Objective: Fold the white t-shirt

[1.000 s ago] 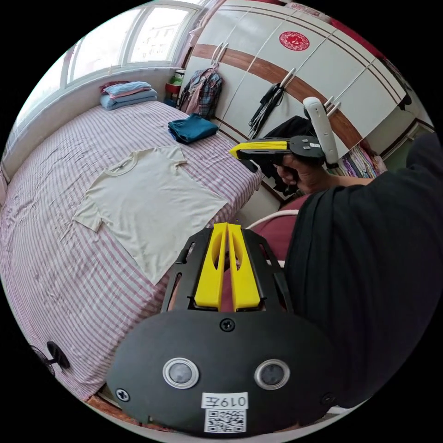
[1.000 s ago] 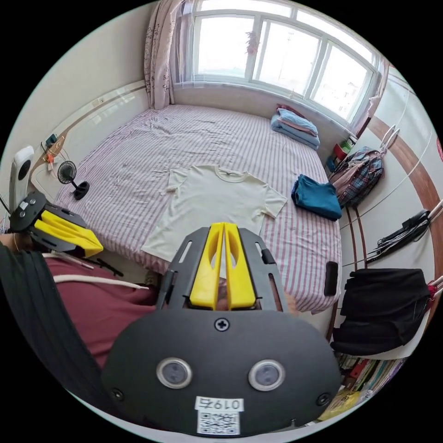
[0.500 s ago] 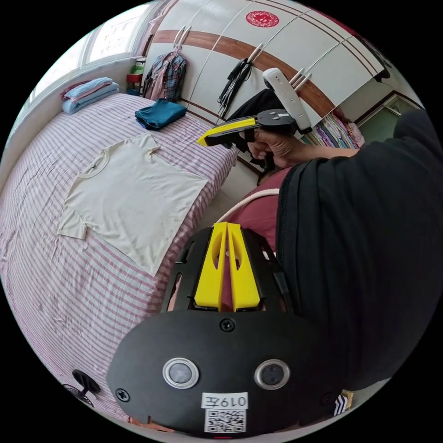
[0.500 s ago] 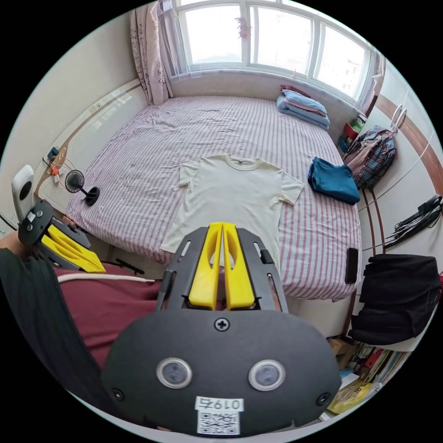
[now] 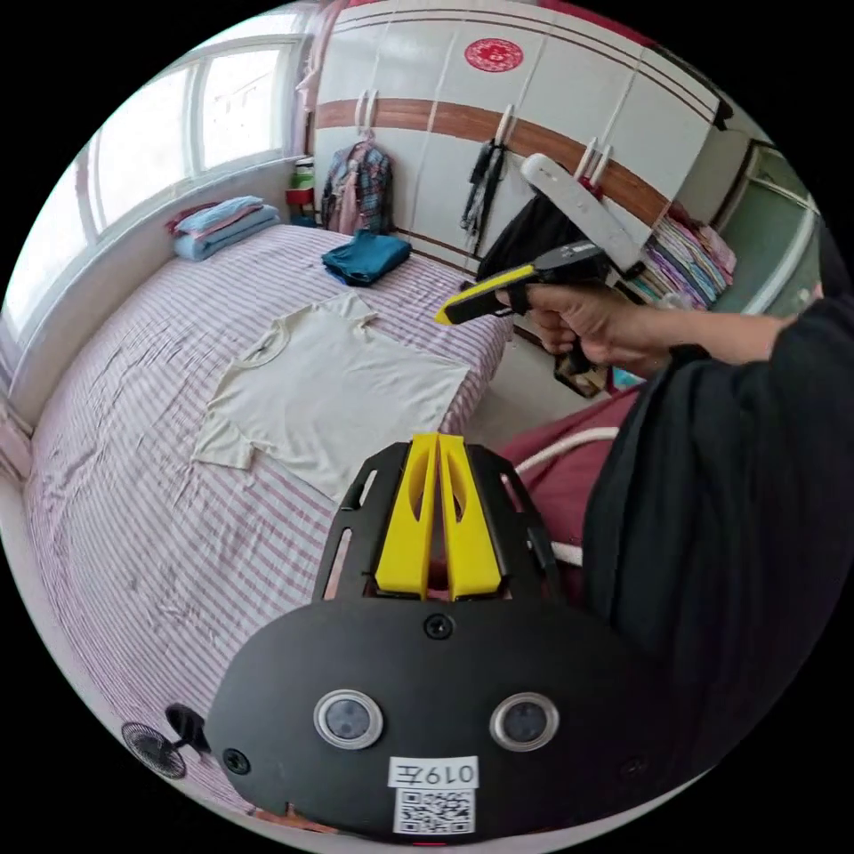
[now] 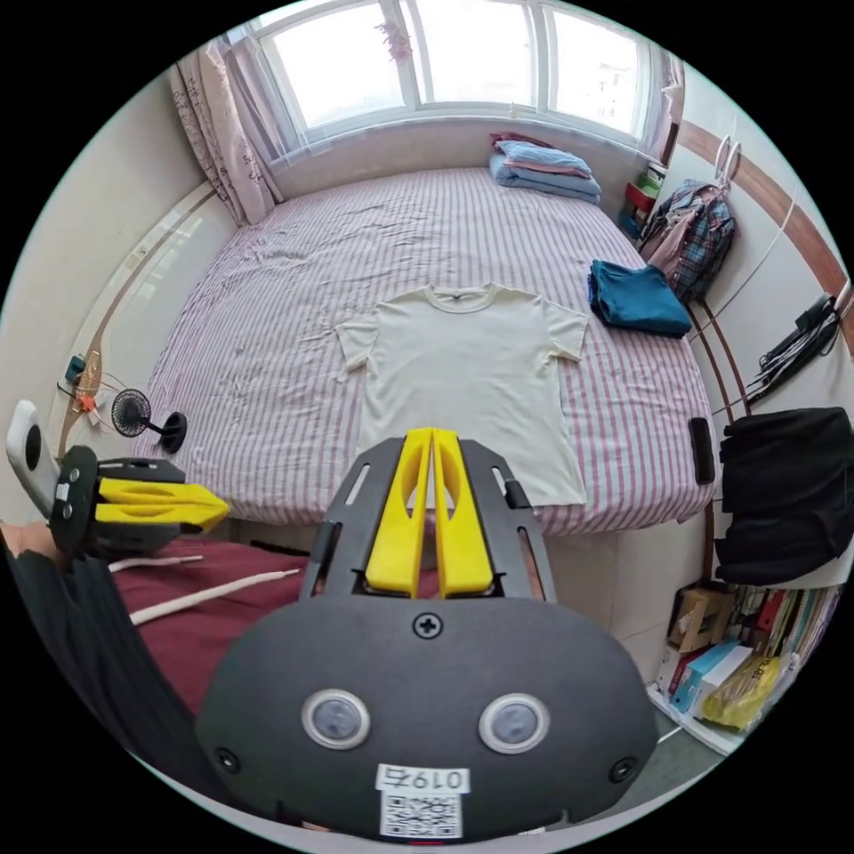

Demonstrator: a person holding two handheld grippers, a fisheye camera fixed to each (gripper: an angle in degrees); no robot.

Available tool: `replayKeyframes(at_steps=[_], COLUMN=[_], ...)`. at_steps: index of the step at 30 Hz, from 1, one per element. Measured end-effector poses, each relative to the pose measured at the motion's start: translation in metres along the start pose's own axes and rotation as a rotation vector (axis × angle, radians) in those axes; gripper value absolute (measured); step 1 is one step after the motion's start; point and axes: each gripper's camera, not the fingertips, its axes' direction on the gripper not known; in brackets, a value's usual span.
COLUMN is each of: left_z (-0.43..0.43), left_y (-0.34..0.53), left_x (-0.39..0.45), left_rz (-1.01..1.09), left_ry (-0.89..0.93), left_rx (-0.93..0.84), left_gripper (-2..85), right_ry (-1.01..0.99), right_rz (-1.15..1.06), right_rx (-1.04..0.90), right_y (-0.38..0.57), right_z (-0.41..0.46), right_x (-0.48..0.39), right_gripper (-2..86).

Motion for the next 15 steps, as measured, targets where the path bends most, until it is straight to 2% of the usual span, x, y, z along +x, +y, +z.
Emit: replayKeyframes(at_steps=[2,8,10,15], left_z=[-0.004,-0.006,-0.005,-0.001], left_y=[-0.006,-0.037,-0.048,-0.08], left_x=[-0.023,-0.069,-0.082,-0.123], left_rz=[-0.156,-0.29,-0.335,-0.489], left_ry=[-0.086,-0.143,-0.138,-0.154], left_rx=[0.009,0.017,0.016,0.003], left_gripper=[0.7,0.6,0.6,0.6], right_ry=[0.015,0.001,-0.04,-0.172], right_rz=[0.019,0.065,0.062,0.041], right_rx=[0.003,-0.039,-0.056,-0.08], right_y=[-0.006,-0.037,-0.061,-0.12], right_z=[-0.003,0.003,0.012,0.032], right_x=[-0.001,0.015,0.026,0.054], right_gripper=[-0.4,3.3,7.4,9.4])
